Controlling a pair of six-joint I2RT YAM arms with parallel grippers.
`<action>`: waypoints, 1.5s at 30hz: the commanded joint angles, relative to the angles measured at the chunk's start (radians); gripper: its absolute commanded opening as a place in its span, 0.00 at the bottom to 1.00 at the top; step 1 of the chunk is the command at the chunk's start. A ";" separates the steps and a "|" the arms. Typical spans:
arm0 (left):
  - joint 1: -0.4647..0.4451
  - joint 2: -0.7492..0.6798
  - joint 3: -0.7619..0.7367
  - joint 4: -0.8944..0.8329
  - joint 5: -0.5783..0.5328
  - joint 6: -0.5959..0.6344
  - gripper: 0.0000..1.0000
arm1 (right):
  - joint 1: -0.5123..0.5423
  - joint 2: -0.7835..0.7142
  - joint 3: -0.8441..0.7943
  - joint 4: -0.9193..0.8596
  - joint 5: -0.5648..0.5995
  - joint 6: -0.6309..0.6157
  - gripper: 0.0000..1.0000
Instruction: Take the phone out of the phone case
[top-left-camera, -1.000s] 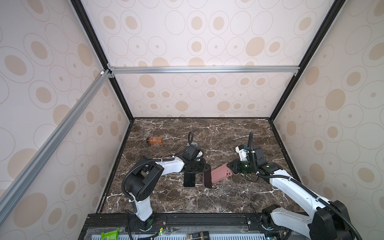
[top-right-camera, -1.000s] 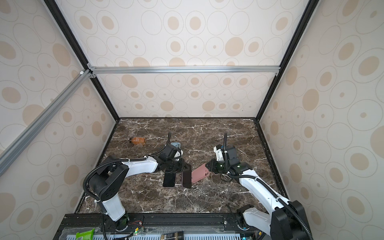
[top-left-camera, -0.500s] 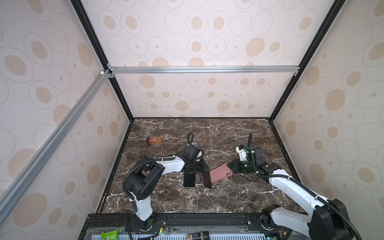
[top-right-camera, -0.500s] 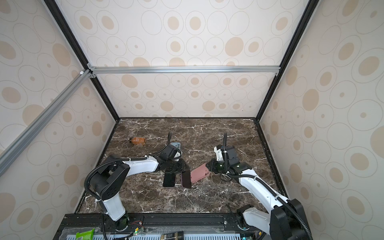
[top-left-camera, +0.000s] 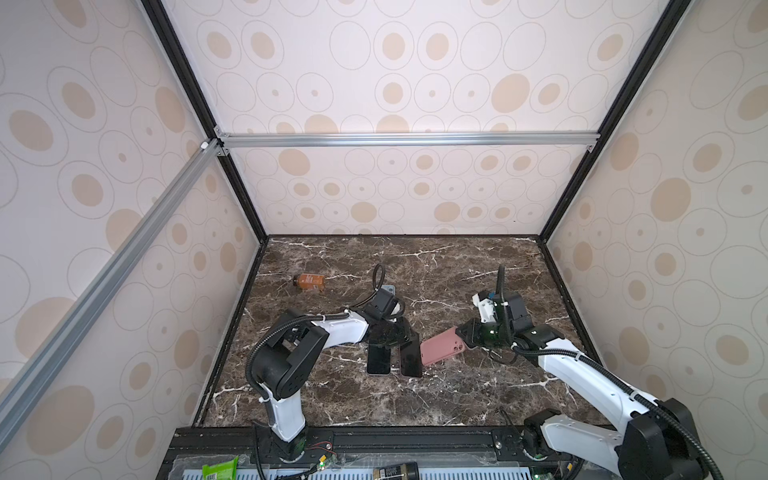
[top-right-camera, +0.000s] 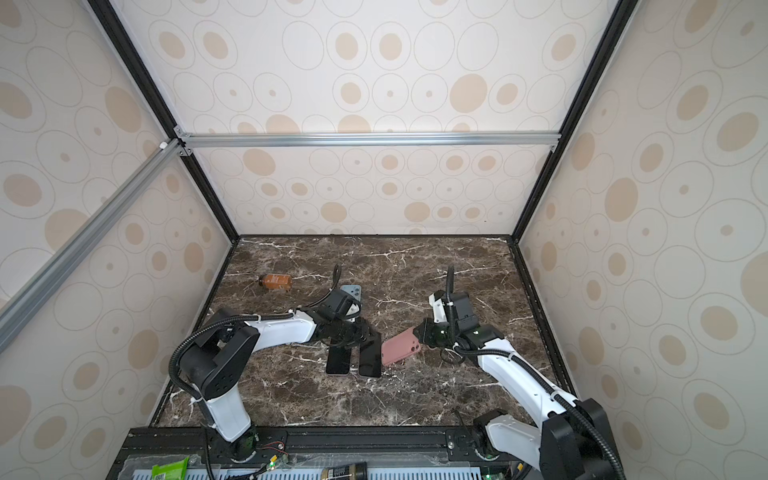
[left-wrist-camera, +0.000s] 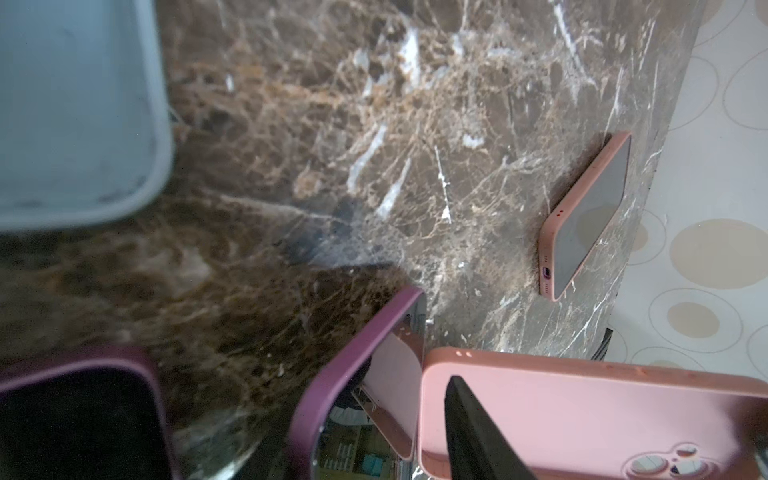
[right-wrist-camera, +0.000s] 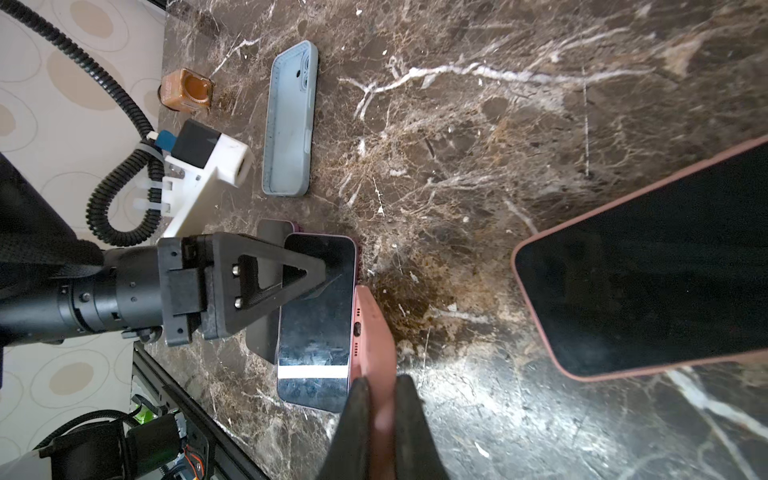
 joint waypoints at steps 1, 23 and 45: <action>0.004 -0.001 0.009 -0.046 -0.048 0.024 0.51 | -0.004 -0.026 0.002 -0.037 0.034 -0.020 0.00; 0.005 -0.047 -0.001 -0.123 -0.134 0.044 0.49 | -0.004 0.008 0.058 -0.100 0.083 -0.111 0.00; 0.003 -0.191 0.143 -0.101 -0.141 0.286 0.55 | -0.003 -0.042 0.145 -0.134 0.102 -0.221 0.00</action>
